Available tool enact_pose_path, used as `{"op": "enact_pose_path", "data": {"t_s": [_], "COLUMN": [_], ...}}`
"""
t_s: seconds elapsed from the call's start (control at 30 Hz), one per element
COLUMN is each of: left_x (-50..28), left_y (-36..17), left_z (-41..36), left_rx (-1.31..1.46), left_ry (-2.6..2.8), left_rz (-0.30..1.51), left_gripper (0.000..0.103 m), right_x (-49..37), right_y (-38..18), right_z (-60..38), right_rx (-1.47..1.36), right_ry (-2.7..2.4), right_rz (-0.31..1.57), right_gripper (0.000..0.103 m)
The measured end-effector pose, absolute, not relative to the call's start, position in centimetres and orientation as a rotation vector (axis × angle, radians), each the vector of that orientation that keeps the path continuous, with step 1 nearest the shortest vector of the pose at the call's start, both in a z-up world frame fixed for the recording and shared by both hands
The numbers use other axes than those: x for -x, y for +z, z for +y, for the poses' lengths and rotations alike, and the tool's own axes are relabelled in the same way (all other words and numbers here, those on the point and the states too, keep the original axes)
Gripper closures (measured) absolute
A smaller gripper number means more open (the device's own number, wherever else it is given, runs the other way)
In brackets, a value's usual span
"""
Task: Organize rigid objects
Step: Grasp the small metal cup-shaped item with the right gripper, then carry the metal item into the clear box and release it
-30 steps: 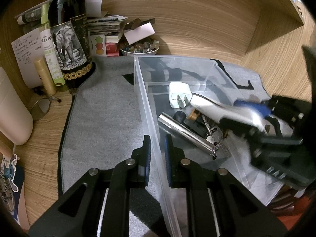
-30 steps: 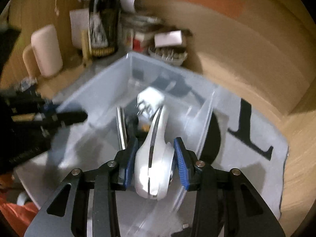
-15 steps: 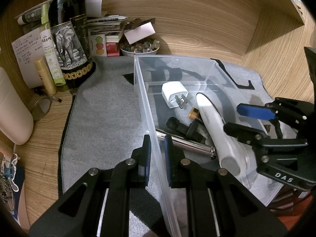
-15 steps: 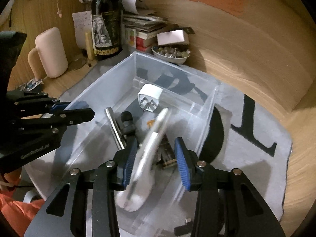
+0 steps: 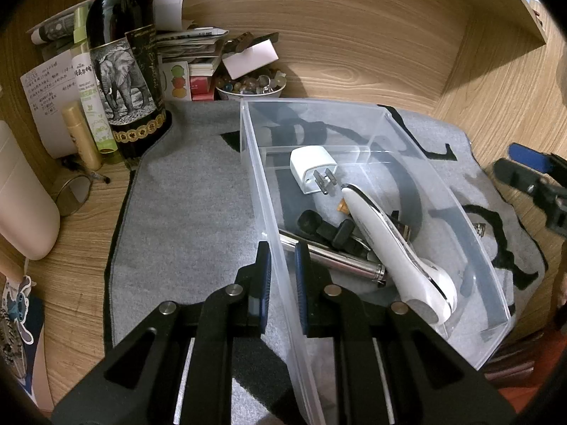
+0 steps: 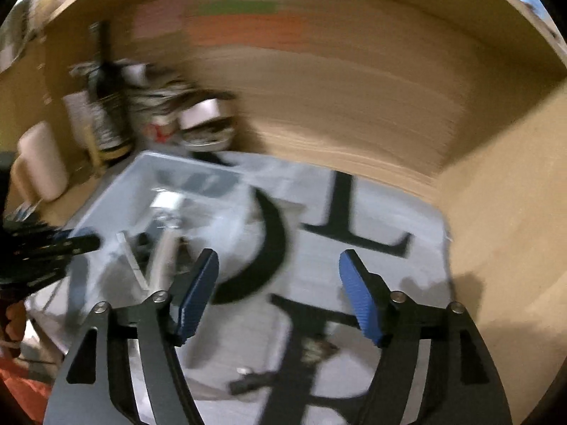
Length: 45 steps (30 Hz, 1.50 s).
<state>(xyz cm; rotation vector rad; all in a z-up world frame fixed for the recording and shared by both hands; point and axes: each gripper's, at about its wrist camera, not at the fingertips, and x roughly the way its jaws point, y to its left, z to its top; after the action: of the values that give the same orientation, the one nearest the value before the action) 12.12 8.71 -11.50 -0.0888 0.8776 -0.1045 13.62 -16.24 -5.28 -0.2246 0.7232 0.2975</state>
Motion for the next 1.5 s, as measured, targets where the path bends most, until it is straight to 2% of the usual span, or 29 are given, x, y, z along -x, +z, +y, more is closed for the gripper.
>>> {"op": "enact_pose_path", "data": {"t_s": [0.13, 0.5, 0.57, 0.6, 0.67, 0.7, 0.97, 1.5], "left_x": [-12.1, -12.1, -12.1, -12.1, -12.1, -12.1, -12.1, -12.1], "left_y": [-11.5, -11.5, -11.5, -11.5, -11.6, -11.5, -11.5, -11.5], "left_z": [8.7, 8.7, 8.7, 8.7, 8.7, 8.7, 8.7, 8.7], "left_rx": [0.089, 0.087, 0.087, 0.087, 0.088, 0.088, 0.088, 0.090], "left_ry": [-0.104, -0.103, -0.103, -0.103, -0.103, -0.103, -0.103, -0.103], "left_rz": [0.877, 0.878, 0.878, 0.878, 0.879, 0.879, 0.880, 0.881], "left_gripper": [0.090, 0.090, 0.090, 0.090, 0.090, 0.090, 0.090, 0.090], "right_x": [-13.9, -15.1, -15.2, -15.3, -15.4, -15.4, -15.0, -15.3], "right_y": [-6.2, -13.8, -14.6, -14.9, -15.2, -14.9, -13.0, -5.7], "right_z": [-18.8, -20.9, -20.9, -20.9, -21.0, -21.0, -20.2, -13.9], "right_rx": [0.179, 0.091, 0.067, 0.058, 0.049, 0.045, 0.072, 0.168], "right_ry": [0.219, 0.172, 0.179, 0.185, 0.182, 0.182, 0.199, 0.379], "right_rz": [0.764, 0.986, 1.014, 1.026, 1.030, 1.017, 0.959, 0.725], "right_gripper": [0.034, 0.035, 0.046, 0.056, 0.064, 0.074, 0.073, 0.073]}}
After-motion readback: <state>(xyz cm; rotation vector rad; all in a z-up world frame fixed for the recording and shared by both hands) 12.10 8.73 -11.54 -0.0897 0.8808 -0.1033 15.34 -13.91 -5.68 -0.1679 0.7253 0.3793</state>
